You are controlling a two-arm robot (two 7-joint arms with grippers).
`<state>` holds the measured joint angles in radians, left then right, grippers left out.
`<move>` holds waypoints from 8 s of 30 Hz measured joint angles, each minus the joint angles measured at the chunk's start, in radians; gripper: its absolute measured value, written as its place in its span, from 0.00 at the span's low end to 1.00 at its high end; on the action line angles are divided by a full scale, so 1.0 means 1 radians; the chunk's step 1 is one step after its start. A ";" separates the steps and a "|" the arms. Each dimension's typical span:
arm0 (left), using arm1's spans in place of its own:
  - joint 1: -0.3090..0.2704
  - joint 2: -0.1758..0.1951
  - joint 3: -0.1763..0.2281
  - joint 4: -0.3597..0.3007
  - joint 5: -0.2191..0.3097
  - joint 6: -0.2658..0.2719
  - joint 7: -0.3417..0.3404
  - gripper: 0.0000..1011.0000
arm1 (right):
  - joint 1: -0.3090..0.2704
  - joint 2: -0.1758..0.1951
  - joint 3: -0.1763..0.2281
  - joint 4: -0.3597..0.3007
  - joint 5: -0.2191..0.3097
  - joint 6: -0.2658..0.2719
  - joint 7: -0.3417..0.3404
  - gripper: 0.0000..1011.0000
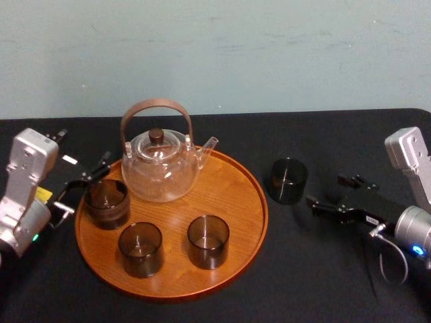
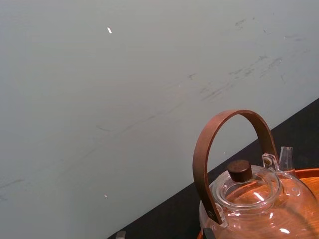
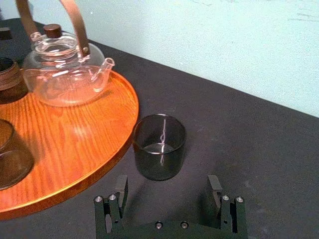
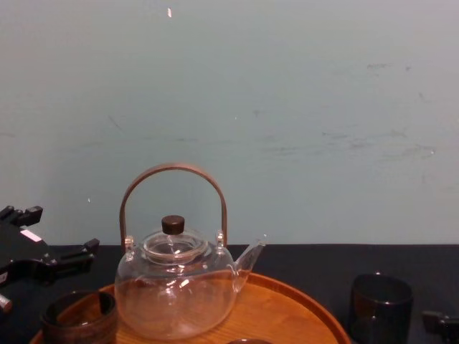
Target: Pick up the glass from the table and place it on the tray.
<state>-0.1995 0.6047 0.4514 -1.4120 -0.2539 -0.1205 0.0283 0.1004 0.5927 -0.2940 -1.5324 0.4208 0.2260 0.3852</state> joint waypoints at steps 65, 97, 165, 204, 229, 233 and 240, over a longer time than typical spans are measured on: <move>0.000 0.000 0.000 0.000 0.000 0.000 0.000 0.99 | 0.243 -0.141 -0.106 0.233 -0.089 0.035 0.065 0.99; 0.000 0.000 0.000 0.000 0.000 0.000 0.000 0.99 | 0.256 -0.154 -0.113 0.262 -0.104 0.049 0.055 0.99; 0.000 0.000 0.000 0.000 0.000 0.000 0.000 0.99 | 0.206 -0.074 -0.099 0.036 -0.079 0.045 0.082 0.88; 0.000 0.000 0.000 0.000 0.000 0.000 0.000 0.99 | 0.332 -0.186 -0.254 0.225 -0.129 0.004 0.142 0.88; 0.000 0.000 0.000 0.000 0.000 0.000 0.000 0.99 | 0.348 -0.218 -0.262 0.299 -0.146 -0.002 0.149 0.88; 0.000 0.000 0.000 0.000 0.000 0.000 0.000 0.99 | 0.346 -0.218 -0.263 0.297 -0.153 0.003 0.142 0.88; 0.000 0.000 0.000 0.000 0.000 0.000 0.000 0.99 | 0.346 -0.218 -0.263 0.297 -0.153 0.003 0.142 0.88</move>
<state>-0.1996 0.6047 0.4514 -1.4120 -0.2539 -0.1205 0.0283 0.4460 0.3746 -0.5571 -1.2351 0.2680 0.2290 0.5272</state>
